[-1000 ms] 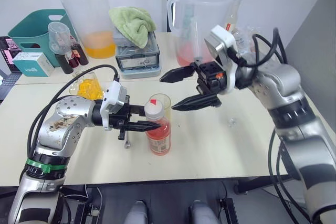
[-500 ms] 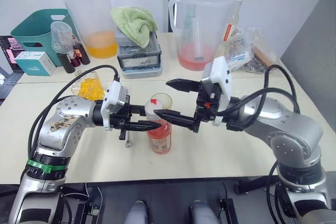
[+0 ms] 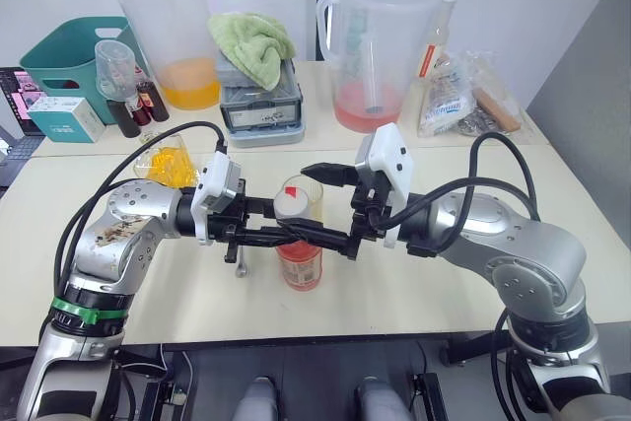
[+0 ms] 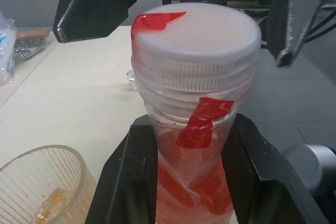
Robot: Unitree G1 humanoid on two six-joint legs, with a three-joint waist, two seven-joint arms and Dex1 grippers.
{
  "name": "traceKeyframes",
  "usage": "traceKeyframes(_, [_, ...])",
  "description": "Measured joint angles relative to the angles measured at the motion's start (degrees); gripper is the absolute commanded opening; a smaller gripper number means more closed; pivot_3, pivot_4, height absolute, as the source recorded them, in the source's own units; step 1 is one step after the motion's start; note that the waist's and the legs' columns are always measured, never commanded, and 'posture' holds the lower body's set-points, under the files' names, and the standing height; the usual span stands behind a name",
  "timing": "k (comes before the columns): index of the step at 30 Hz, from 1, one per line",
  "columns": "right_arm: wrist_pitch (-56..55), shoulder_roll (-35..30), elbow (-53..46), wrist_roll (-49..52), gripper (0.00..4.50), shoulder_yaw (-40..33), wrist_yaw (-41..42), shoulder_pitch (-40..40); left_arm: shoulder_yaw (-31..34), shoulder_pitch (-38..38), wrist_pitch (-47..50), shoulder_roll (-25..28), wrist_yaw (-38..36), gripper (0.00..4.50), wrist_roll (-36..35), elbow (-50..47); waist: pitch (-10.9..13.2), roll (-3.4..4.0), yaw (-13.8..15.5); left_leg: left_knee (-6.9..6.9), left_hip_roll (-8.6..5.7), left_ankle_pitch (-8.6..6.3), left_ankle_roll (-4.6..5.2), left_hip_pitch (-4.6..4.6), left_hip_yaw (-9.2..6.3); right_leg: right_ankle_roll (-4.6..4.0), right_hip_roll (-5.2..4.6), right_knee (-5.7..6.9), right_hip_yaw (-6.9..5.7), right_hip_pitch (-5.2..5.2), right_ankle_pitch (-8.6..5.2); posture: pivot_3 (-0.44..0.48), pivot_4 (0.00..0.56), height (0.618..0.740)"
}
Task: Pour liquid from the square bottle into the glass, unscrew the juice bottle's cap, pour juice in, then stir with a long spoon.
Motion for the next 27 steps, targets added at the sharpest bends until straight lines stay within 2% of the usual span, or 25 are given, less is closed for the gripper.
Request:
traceKeyframes(5, [-0.01, 0.85, -0.73, -0.3, 1.76, 1.1, 0.1, 0.0, -0.01, -0.22, 0.09, 0.0, 0.0, 1.33, 0.07, 0.28, 0.0, 0.0, 0.01, 0.0, 0.0, 0.0, 0.0, 0.0, 0.0, 0.0, 0.0, 0.0, 0.0, 0.0, 0.0, 0.0, 0.15, 0.74])
traceKeyframes(10, [-0.09, 1.19, -0.52, -0.98, 1.71, 1.11, 0.46, 0.0, -0.12, -0.5, 0.12, 0.0, -0.07, 1.33, 0.09, 0.69, 0.0, 0.0, -0.01, 0.0, 0.0, 0.0, 0.0, 0.0, 0.0, 0.0, 0.0, 0.0, 0.0, 0.0, 0.0, 0.0, 0.15, 0.74])
traceKeyframes(13, [-2.3, 0.23, 1.75, -1.77, 1.71, 1.48, 4.67, -0.43, -0.4, -0.77, 0.1, 0.02, -0.09, 1.33, 0.21, 0.85, 0.0, 0.0, 0.0, 0.01, 0.0, 0.0, 0.0, 0.01, 0.0, 0.0, 0.0, 0.0, 0.0, 0.01, 0.0, 0.0, 0.15, 0.74])
traceKeyframes(18, [-11.95, -3.72, 17.34, -5.12, 1.71, 4.98, 27.7, -7.63, -1.73, -1.8, -0.23, 0.16, -1.08, 1.33, 0.41, 1.24, 0.0, 0.0, -0.1, 0.01, 0.0, -0.01, 0.01, 0.09, 0.01, 0.0, 0.0, -0.01, -0.01, 0.09, 0.0, 0.0, 0.15, 0.74])
traceKeyframes(22, [-21.11, -1.82, 38.51, -10.57, 1.71, 11.33, 50.72, -20.27, -1.95, -2.24, -0.24, 0.55, -1.77, 1.33, 0.55, 1.51, 0.0, 0.01, -0.59, -0.01, 0.02, -0.02, 0.03, 0.15, 0.03, 0.01, 0.02, -0.03, -0.01, 0.09, 0.0, 0.0, 0.15, 0.74])
traceKeyframes(24, [-24.74, 0.29, 46.75, -12.64, 1.71, 13.4, 58.08, -24.7, -1.82, -2.04, -0.21, 0.78, -1.84, 1.33, 0.5, 1.54, 0.0, 0.01, -0.59, -0.07, 0.02, -0.02, 0.02, 0.16, 0.02, 0.0, 0.02, -0.06, -0.02, 0.1, 0.0, 0.0, 0.15, 0.74])
traceKeyframes(27, [-29.35, 1.55, 58.93, -11.36, 1.71, 21.79, 64.16, -34.55, -0.87, -1.29, 0.09, 1.79, -1.88, 1.33, 0.02, 1.37, 0.01, 0.03, -1.39, -0.12, 0.03, -0.01, 0.01, 0.21, 0.01, 0.0, 0.02, -0.01, -0.03, 0.09, 0.0, 0.0, 0.15, 0.74])
